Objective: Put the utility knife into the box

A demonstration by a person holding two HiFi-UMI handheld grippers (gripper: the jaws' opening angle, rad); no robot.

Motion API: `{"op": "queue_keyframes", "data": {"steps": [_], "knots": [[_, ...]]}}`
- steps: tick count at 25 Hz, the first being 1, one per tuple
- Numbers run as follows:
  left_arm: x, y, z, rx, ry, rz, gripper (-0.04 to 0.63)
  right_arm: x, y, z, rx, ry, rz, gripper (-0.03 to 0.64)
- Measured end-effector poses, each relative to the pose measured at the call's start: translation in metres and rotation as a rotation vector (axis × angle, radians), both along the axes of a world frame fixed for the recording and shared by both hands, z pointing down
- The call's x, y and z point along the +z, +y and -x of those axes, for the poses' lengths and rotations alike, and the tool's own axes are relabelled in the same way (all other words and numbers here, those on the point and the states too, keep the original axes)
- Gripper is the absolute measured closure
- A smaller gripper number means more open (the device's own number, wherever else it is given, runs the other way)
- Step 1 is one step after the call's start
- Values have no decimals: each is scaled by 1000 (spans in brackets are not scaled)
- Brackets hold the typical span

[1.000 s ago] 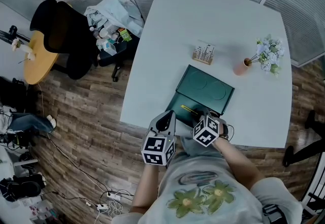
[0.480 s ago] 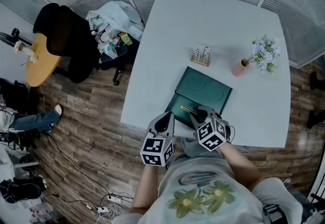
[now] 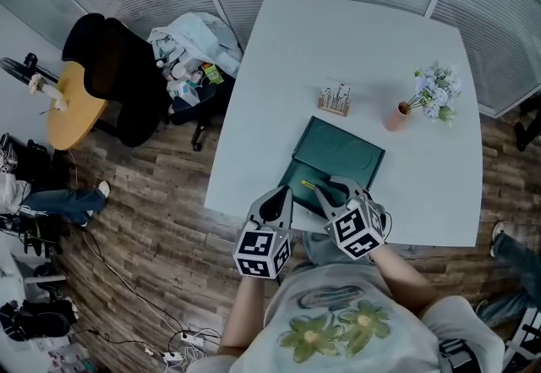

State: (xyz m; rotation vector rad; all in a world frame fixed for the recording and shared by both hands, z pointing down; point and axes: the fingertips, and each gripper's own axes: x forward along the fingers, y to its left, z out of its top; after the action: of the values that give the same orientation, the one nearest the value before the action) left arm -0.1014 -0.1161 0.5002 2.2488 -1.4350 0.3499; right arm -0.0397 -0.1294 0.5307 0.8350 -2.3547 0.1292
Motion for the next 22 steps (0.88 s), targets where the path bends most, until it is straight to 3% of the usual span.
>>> {"op": "queue_keyframes", "data": {"steps": [3, 6, 14, 22], "knots": [[-8, 0, -3, 6, 4, -18, 595, -10, 3, 2, 0, -15, -18, 557], [-13, 1, -5, 9, 10, -32, 595, -21, 4, 2, 14, -43, -46, 612], [-22, 10, -6, 6, 23, -53, 595, -48, 12, 3, 31, -128, -89, 615], [-25, 17, -3, -7, 24, -60, 595, -52, 19, 1, 31, -139, -92, 617]]}}
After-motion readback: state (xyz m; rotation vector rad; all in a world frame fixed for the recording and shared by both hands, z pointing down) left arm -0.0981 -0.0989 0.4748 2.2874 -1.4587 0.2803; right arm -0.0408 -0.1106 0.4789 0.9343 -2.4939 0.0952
